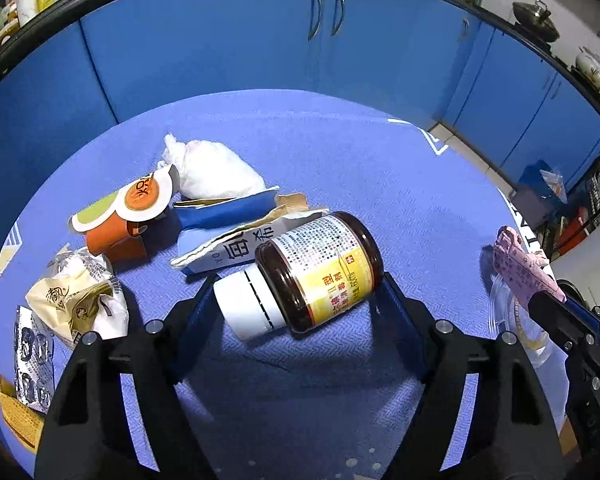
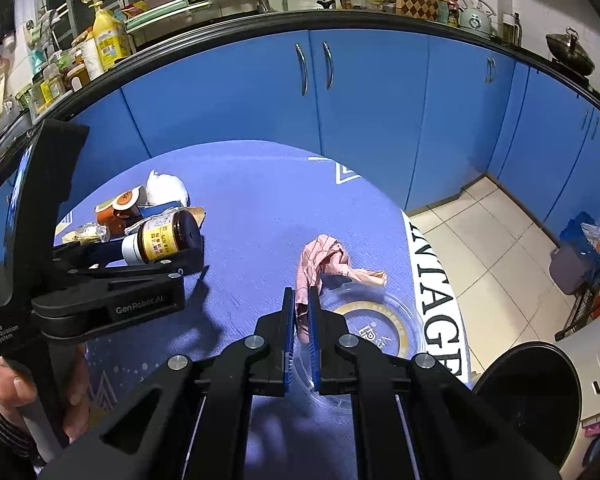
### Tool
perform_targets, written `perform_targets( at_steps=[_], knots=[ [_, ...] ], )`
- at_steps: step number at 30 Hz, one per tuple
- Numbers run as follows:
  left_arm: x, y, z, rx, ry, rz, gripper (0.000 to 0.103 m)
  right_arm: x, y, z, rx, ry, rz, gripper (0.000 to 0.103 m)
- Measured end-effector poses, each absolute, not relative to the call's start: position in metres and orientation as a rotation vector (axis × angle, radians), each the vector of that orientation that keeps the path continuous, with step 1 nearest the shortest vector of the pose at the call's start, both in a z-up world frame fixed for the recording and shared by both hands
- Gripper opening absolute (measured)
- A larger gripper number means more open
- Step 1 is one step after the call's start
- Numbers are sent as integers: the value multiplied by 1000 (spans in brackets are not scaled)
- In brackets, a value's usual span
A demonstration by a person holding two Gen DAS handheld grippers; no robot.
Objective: Collect trash
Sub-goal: 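Grasp the brown medicine bottle with the left tool while the right grasps the pink item, then release the pink item into the bin with the right tool while the left carries the bottle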
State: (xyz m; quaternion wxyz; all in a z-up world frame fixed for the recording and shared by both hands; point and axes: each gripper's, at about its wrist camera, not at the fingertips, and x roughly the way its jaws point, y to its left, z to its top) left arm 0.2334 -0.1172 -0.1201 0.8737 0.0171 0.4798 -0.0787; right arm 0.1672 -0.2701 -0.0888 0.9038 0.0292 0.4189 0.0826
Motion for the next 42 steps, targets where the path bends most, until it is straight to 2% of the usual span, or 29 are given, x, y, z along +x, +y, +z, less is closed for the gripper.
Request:
perform_targets(
  at_steps=[25, 42],
  knots=[
    [139, -122, -64, 82, 890, -271, 77, 105, -293, -39, 55, 769, 130, 7],
    [112, -233, -45, 219, 841, -411, 77, 53, -380, -26, 90, 721, -14, 7]
  ],
)
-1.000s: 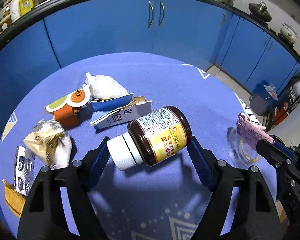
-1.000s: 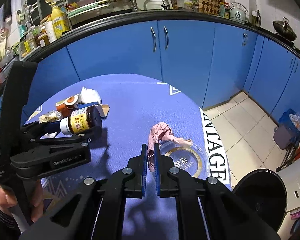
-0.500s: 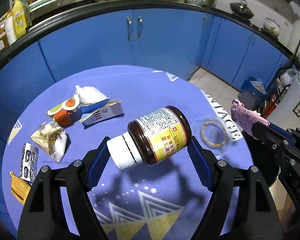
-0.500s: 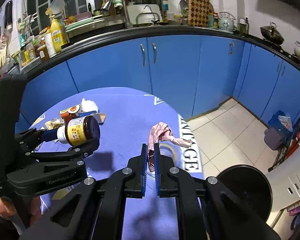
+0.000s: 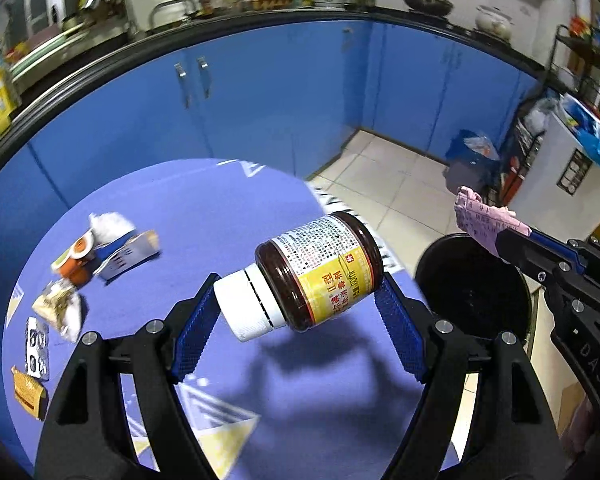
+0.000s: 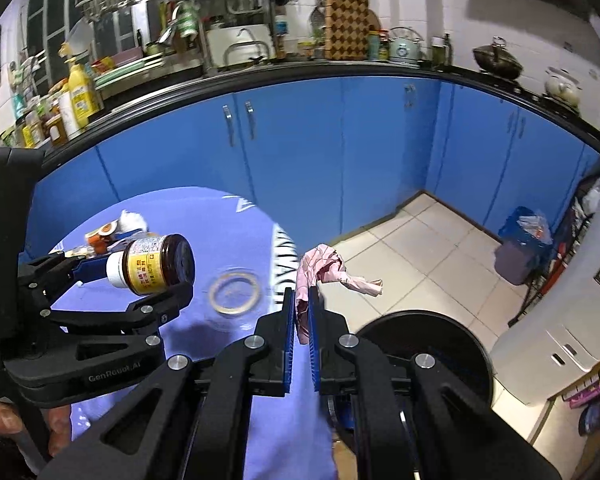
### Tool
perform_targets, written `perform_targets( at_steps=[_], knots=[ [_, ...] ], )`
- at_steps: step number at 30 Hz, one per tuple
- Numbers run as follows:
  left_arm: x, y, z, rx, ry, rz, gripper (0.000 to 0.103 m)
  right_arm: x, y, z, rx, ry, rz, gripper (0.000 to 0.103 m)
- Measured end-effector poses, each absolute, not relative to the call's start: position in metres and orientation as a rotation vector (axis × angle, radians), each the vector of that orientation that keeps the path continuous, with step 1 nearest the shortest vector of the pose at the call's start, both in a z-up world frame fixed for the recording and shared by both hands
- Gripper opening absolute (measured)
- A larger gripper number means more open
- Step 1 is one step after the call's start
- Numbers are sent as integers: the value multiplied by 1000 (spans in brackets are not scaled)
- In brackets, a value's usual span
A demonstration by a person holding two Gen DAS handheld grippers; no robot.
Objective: Collect trash
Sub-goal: 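Release the pink item into the bin with the right tool while the left carries the bottle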
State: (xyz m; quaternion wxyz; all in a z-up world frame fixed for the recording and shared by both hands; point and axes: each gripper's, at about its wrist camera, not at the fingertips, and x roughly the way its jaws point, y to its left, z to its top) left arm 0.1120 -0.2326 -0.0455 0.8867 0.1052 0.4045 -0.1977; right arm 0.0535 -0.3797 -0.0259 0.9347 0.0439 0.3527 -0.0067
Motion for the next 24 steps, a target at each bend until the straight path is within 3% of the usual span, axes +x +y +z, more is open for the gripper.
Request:
perform_targets(
  at_steps=[18, 22, 24],
  knots=[
    [91, -330, -46, 362, 810, -534, 77, 26, -462, -41, 116, 745, -126, 7],
    [90, -342, -47, 383, 807, -548, 77, 26, -474, -49, 147, 779, -146, 10],
    [91, -346, -48, 387, 809, -551, 77, 27, -478, -53, 145, 793, -170, 24]
  ],
)
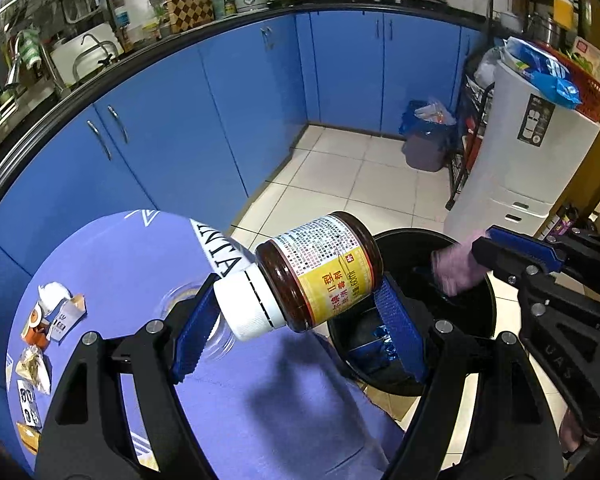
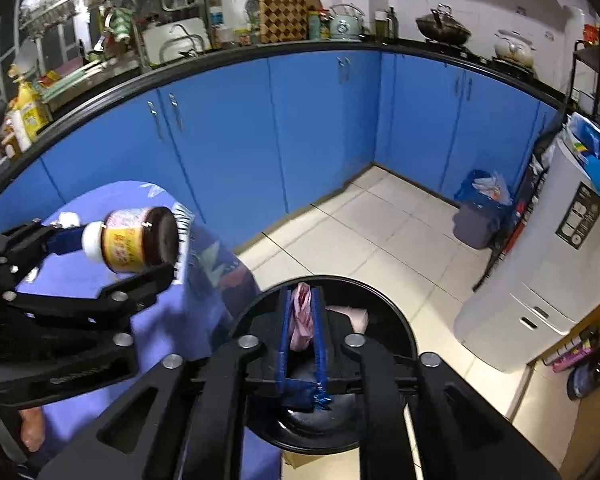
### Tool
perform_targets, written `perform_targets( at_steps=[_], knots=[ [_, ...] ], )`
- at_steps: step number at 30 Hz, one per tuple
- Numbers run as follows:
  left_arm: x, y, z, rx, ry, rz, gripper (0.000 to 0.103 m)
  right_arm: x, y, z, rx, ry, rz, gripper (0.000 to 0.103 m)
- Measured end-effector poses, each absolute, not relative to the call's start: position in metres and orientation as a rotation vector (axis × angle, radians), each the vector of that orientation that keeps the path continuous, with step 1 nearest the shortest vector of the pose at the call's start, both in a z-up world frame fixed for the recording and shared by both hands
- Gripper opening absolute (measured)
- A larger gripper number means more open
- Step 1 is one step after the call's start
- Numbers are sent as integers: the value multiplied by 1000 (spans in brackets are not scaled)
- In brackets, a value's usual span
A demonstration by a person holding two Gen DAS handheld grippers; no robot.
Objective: Collect trash
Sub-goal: 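Release the pink item into the bin with the right tool while the left carries the bottle, then open the left tool over the bin to drop the bottle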
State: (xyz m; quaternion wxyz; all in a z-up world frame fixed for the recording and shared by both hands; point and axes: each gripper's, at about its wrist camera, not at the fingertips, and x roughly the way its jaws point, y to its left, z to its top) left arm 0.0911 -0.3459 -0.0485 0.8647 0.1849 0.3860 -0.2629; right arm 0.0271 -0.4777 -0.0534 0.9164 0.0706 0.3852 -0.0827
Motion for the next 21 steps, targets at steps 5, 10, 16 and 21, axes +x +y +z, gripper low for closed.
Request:
perform_targets(
  at_steps=[5, 10, 16, 21],
  knots=[
    [96, -353, -50, 386, 825, -555, 76, 18, -493, -55, 123, 762, -280, 85],
    [94, -364, -49, 393, 818, -575, 76, 5, -511, -49, 105, 730, -391, 86],
    [88, -381, -42, 408, 793, -610, 77, -8, -527, -43, 123, 704, -460, 86],
    [89, -394, -39, 410, 797, -627, 77, -15, -545, -39, 149, 683, -501, 86]
  ],
)
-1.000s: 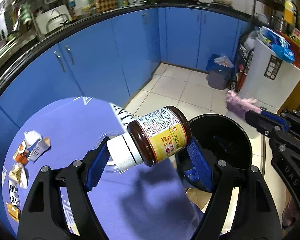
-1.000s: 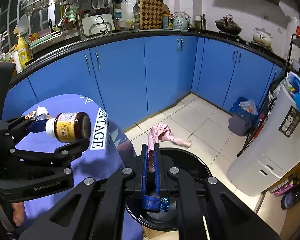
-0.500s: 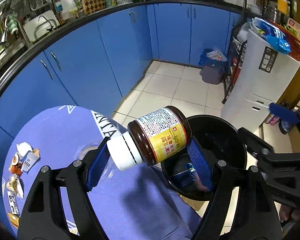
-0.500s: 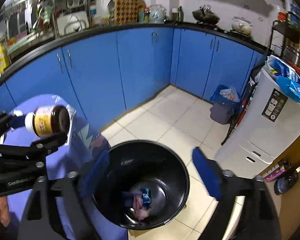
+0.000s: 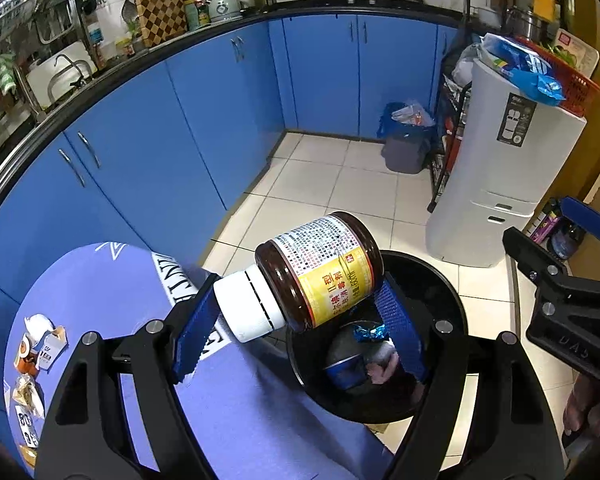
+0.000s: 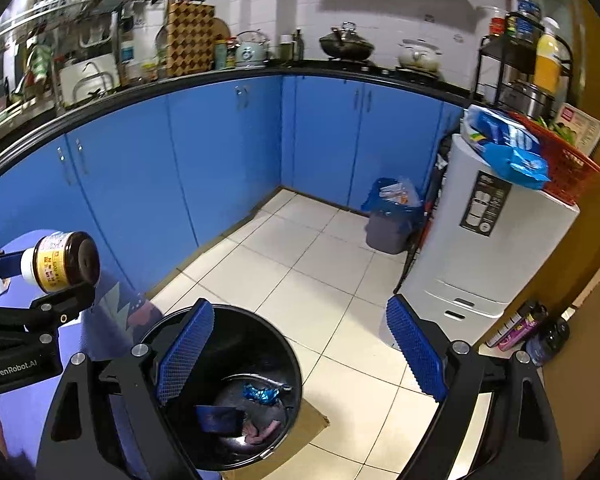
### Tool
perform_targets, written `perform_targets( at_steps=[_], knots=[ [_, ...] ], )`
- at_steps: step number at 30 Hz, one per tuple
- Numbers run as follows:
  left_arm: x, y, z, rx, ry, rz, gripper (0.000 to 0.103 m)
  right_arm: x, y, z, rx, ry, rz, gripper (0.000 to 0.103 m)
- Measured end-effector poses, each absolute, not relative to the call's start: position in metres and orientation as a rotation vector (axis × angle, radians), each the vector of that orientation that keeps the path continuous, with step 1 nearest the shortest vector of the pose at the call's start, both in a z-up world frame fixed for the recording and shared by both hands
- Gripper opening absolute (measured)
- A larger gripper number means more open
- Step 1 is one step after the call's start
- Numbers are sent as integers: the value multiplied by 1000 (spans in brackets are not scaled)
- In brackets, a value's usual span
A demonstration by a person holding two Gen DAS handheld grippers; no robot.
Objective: Collect trash
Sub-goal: 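Open the left tool over the bin to drop the bottle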
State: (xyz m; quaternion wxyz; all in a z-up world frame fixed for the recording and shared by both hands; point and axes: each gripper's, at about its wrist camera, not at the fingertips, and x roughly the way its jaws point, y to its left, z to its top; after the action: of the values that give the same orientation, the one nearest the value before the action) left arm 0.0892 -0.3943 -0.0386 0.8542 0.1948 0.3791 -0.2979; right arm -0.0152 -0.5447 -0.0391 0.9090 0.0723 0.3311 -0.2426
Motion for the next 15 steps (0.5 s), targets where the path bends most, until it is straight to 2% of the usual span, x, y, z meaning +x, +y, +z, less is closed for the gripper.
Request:
perform_targets(
  at_steps=[2, 5, 6, 15],
  knots=[
    [89, -397, -38, 413, 791, -623, 80, -16, -549, -38, 163, 680, -509, 86],
    [87, -398, -37, 410, 775, -620, 97, -18, -552, -38, 178, 678, -509, 86],
    [87, -397, -36, 404, 771, -619, 99, -18, -552, -39, 179, 678, -508, 86],
    [97, -363, -40, 370, 799, -558, 99, 0, -515, -42, 151, 693, -403, 86]
  ],
)
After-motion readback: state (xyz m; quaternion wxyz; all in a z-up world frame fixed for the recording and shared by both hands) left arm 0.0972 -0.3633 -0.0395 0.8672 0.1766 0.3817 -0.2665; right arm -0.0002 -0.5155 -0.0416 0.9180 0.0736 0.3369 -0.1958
